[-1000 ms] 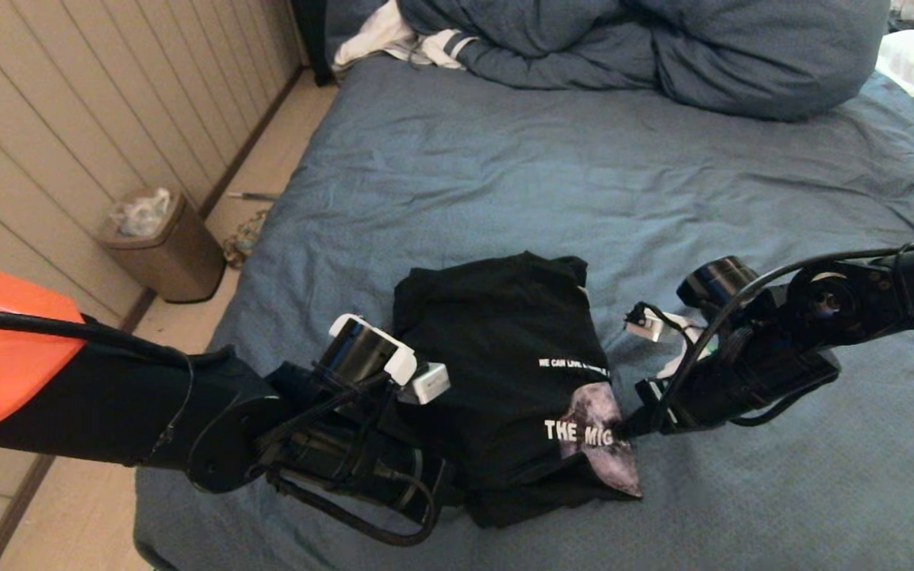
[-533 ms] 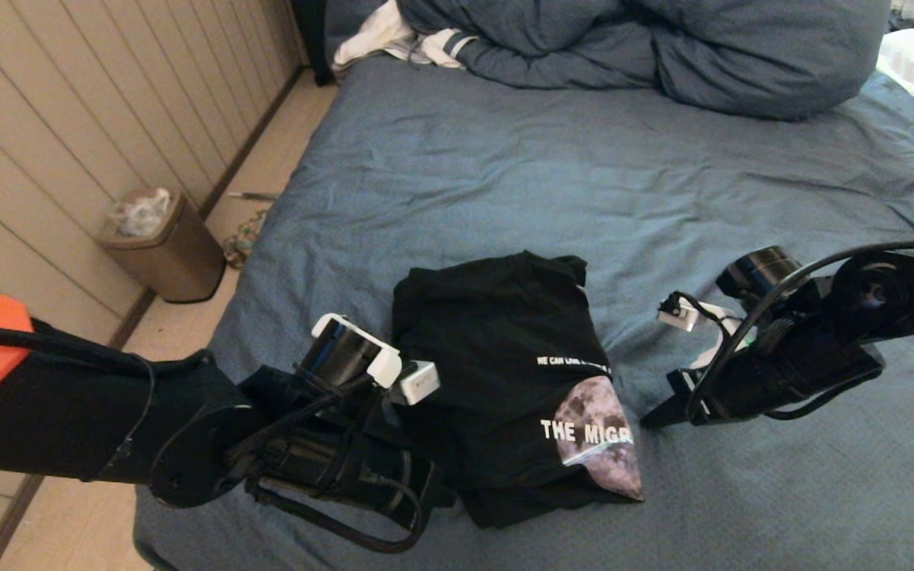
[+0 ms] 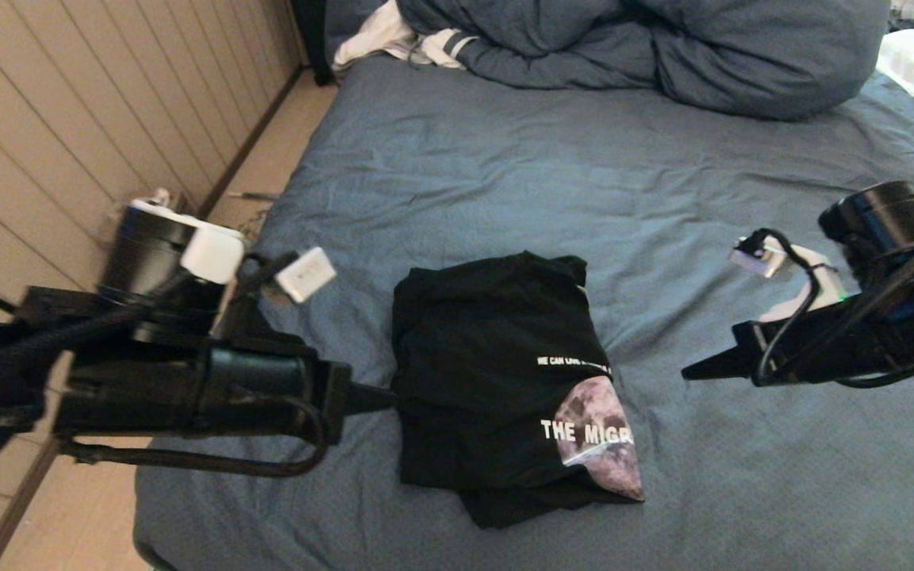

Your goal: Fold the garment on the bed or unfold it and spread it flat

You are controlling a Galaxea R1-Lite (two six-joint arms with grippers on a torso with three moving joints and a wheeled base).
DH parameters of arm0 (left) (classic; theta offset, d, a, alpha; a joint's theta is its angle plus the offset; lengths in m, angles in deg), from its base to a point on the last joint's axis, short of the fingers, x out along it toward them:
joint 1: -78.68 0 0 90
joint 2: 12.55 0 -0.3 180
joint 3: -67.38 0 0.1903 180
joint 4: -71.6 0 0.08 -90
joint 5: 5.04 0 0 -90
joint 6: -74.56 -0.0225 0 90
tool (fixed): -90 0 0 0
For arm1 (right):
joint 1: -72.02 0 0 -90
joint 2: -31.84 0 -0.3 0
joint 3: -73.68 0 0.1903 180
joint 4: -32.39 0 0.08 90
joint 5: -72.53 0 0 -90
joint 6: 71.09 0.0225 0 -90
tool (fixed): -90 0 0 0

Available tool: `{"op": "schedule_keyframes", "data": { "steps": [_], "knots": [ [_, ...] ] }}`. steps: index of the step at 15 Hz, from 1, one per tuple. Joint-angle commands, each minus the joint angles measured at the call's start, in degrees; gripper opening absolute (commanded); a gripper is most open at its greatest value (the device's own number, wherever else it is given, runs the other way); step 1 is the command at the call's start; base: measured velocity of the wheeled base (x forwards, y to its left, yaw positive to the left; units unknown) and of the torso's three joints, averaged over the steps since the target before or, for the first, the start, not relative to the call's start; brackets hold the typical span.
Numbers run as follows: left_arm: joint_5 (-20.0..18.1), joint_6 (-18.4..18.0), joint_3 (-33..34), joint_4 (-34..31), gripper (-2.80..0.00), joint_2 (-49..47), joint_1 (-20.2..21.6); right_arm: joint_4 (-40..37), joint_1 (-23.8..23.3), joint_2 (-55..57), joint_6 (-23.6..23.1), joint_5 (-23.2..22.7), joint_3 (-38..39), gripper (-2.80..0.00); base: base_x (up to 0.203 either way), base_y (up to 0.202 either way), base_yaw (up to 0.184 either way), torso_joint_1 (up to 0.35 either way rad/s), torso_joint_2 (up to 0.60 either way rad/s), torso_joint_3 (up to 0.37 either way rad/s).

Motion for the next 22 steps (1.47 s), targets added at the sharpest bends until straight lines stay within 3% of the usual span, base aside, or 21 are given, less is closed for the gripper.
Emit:
{"op": "schedule_keyframes", "data": {
  "steps": [1, 4, 7, 13, 15, 18, 19, 20, 22],
  "knots": [
    [1.88, -0.08, 0.13, -3.38, -2.8, 13.47, 7.99, -0.14, -3.97, -9.7, 1.99, -0.15, 1.0, -2.8, 0.0, 0.0, 0.0, 0.0, 0.0, 0.0],
    [3.45, -1.66, 1.66, -9.85, -2.8, 24.93, 22.88, -0.13, -7.44, -19.79, 4.76, 0.23, 4.7, -2.8, 0.0, 0.0, 0.0, 0.0, 0.0, 0.0],
    [3.76, -7.46, 7.89, -12.86, -2.8, 37.26, 34.2, -0.19, -9.22, -31.88, 5.05, 1.8, 11.81, -2.8, 0.0, 0.0, 0.0, 0.0, 0.0, 0.0],
    [1.64, -12.51, 22.39, -20.74, -2.8, 59.61, 37.1, -1.72, -9.32, -53.92, 3.25, 3.94, 30.2, -2.8, 0.0, 0.0, 0.0, 0.0, 0.0, 0.0],
    [1.14, -16.38, 29.05, -21.22, -2.8, 65.08, 37.22, -1.98, -9.28, -61.87, 2.57, 4.03, 36.52, -2.8, 0.0, 0.0, 0.0, 0.0, 0.0, 0.0],
    [1.54, -17.7, 36.64, -20.26, -2.8, 71.31, 37.25, -1.92, -9.99, -72.78, 0.63, 4.86, 45.74, -2.8, 0.0, 0.0, 0.0, 0.0, 0.0, 0.0],
    [2.28, -17.75, 39.2, -18.61, -2.8, 72.46, 37.21, -1.05, -10.5, -73.69, -0.33, 7.43, 49.07, -2.8, 0.0, 0.0, 0.0, 0.0, 0.0, 0.0],
    [5.09, -17.76, 41.86, -15.04, -2.8, 72.8, 37.15, 3.1, -10.75, -73.59, -0.77, 9.62, 51.6, -2.8, 0.0, 0.0, 0.0, 0.0, 0.0, 0.0],
    [10.49, -18.29, 48.32, -2.2, -2.8, 72.98, 37.11, 21.9, -10.78, -73.39, -1.49, 11.51, 59.66, -2.8, 0.0, 0.0, 0.0, 0.0, 0.0, 0.0]
  ]
}}
